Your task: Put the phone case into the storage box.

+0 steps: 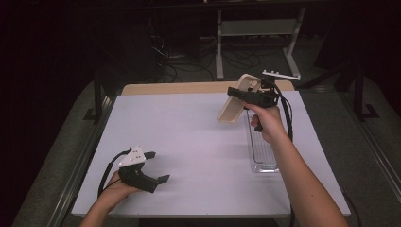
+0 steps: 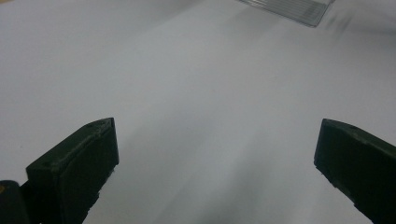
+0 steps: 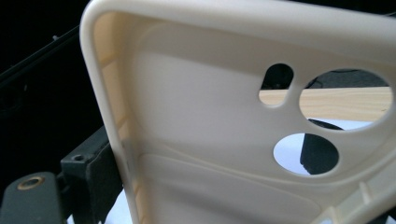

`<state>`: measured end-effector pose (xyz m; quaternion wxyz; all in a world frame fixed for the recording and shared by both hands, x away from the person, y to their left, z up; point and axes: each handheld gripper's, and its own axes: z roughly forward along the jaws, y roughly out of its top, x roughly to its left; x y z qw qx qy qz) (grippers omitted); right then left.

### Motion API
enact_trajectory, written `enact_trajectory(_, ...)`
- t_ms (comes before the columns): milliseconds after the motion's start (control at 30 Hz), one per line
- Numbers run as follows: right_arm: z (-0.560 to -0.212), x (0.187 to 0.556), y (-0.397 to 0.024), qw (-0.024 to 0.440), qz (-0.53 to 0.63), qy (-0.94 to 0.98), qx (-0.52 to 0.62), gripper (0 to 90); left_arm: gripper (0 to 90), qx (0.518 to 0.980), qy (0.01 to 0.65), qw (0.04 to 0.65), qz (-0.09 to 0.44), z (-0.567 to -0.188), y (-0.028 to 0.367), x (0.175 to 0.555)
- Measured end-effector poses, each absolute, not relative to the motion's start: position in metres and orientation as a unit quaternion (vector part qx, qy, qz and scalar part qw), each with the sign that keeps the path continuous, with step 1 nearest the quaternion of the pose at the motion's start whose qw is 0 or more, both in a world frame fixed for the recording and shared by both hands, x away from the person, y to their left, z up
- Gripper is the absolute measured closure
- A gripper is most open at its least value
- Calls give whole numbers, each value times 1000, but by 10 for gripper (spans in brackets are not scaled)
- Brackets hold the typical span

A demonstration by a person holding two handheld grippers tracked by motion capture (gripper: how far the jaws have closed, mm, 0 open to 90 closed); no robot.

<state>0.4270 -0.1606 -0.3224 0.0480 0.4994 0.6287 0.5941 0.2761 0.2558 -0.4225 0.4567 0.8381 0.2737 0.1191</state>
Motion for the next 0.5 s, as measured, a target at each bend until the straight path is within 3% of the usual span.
enact_trajectory(500, -306, 440, -182, 108, 554, 639, 522, 98, 0, 837, 276, 458, 118, -422, 256, 275)
